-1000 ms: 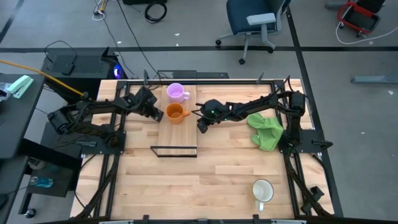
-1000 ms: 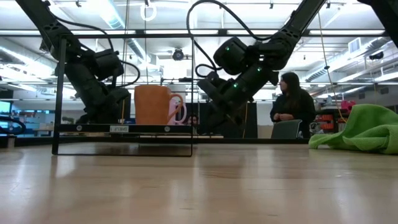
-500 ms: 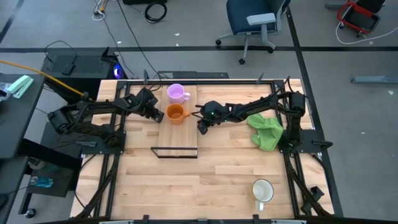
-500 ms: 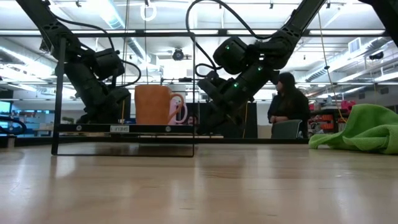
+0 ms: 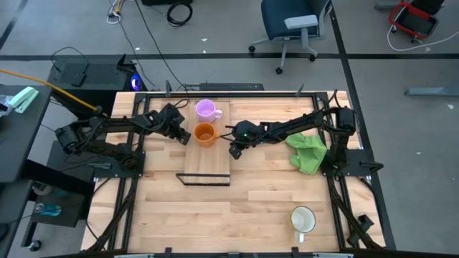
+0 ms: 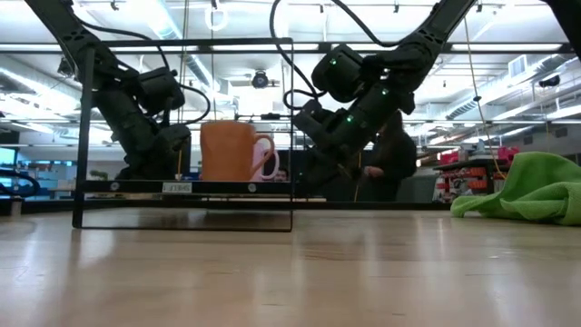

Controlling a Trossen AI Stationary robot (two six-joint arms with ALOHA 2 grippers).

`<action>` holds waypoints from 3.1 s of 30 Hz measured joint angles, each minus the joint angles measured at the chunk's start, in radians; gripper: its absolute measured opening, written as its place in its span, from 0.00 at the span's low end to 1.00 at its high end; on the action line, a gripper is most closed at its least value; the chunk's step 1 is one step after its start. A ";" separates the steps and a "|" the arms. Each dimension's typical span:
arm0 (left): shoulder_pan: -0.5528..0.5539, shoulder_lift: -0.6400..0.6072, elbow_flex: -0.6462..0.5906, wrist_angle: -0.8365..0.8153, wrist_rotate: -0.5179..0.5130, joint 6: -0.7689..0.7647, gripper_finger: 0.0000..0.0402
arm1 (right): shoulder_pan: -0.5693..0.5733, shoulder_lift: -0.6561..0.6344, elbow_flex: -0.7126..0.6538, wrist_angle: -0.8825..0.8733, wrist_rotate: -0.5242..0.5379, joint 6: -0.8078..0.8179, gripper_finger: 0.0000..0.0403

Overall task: Stack small to large cups/mugs on shelf
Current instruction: Move the shelf to the center of the table

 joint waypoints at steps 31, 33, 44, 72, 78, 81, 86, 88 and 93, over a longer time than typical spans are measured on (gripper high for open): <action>-0.150 0.000 0.000 0.016 -0.005 -0.048 0.06 | 0.137 -0.007 0.000 -0.109 0.191 0.080 0.00; -0.161 0.000 0.000 0.017 -0.003 -0.059 0.06 | 0.146 -0.007 0.000 -0.119 0.204 0.091 0.00; -0.220 0.000 0.000 0.042 -0.001 -0.068 0.05 | 0.190 -0.007 0.000 -0.170 0.272 0.134 0.00; -0.304 -0.004 0.003 0.094 0.004 -0.118 0.03 | 0.275 -0.113 0.005 -0.328 0.400 0.216 0.00; -0.318 -0.004 0.003 0.095 0.001 -0.119 0.05 | 0.275 -0.121 0.003 -0.371 0.400 0.218 0.00; -0.324 -0.003 0.003 0.098 0.003 -0.120 0.05 | 0.275 -0.121 0.002 -0.380 0.405 0.226 0.00; -0.331 -0.002 0.003 0.103 0.010 -0.120 0.04 | 0.275 -0.121 0.002 -0.392 0.404 0.233 0.00; -0.330 -0.002 0.003 0.103 0.015 -0.120 0.03 | 0.275 -0.121 0.002 -0.393 0.403 0.233 0.00; -0.330 -0.002 0.003 0.104 0.016 -0.121 0.04 | 0.275 -0.121 0.002 -0.399 0.403 0.237 0.00</action>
